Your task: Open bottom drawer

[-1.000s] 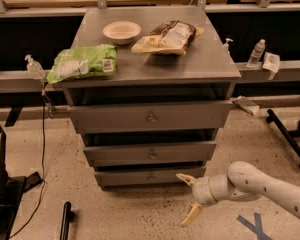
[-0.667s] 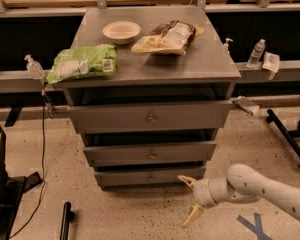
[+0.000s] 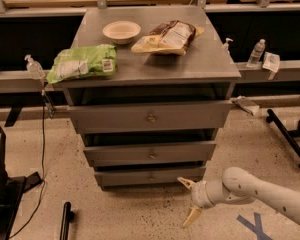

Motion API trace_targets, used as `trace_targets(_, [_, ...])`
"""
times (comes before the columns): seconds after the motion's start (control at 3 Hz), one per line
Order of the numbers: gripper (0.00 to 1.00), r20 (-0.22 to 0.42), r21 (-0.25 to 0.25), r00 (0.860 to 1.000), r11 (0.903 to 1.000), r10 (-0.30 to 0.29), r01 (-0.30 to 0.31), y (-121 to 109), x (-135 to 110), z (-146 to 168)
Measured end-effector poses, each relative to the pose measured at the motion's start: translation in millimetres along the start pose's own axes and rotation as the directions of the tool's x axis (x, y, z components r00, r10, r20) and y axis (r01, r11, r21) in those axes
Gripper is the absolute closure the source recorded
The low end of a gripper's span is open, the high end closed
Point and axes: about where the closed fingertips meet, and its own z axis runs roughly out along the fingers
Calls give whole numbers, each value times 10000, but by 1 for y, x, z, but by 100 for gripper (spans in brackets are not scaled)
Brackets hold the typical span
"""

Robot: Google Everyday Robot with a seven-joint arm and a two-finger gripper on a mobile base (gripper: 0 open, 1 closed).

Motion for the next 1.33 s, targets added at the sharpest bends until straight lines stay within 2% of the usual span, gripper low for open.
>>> trace_targets(0.33, [0,464,-44,9959,9970,-775,778,3,-26,-9])
trace_targets(0.67, [0,465,-45,9959,9970,-775,778,3,-26,-9])
trace_targets(1.0, [0,153,20,9982,9984,-573,573,-4,-13,-1])
trace_targets(1.33, [0,-960,236,9942,9985,-477,502,-12,19,16])
